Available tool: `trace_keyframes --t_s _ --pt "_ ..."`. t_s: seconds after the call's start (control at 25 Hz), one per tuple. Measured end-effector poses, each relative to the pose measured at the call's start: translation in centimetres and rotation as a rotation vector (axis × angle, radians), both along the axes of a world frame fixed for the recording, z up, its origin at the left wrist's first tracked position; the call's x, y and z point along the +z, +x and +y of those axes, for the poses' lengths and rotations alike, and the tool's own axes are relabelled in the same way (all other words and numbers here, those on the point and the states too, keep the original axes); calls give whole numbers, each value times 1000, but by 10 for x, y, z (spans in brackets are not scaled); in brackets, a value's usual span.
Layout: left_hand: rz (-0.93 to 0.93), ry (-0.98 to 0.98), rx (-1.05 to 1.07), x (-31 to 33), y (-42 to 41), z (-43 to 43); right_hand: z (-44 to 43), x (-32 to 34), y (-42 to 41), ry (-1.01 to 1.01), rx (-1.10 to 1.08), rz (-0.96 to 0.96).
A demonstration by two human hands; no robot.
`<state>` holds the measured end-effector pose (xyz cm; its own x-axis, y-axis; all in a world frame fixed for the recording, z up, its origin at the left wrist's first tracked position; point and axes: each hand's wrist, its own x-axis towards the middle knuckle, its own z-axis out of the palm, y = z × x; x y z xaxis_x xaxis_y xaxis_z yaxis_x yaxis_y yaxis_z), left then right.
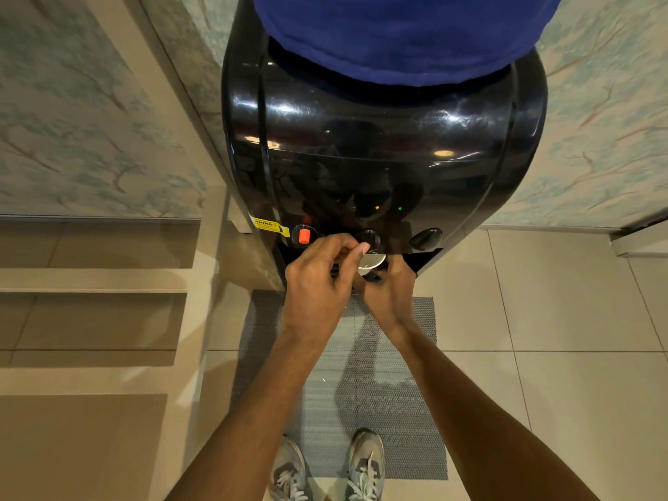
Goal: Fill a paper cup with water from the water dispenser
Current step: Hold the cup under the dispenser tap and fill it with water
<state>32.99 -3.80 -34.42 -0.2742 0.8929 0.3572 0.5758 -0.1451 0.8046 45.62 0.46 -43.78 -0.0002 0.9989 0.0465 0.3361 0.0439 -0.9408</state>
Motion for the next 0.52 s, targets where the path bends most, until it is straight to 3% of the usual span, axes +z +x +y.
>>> trace_keyframes --t_s 0.2,0.52 --pt "34 21 -44 -3 -8 2 1 -3 -1 -30 -18 -9" --pt "4 12 86 -4 -2 9 3 -5 -3 -57 -28 42"
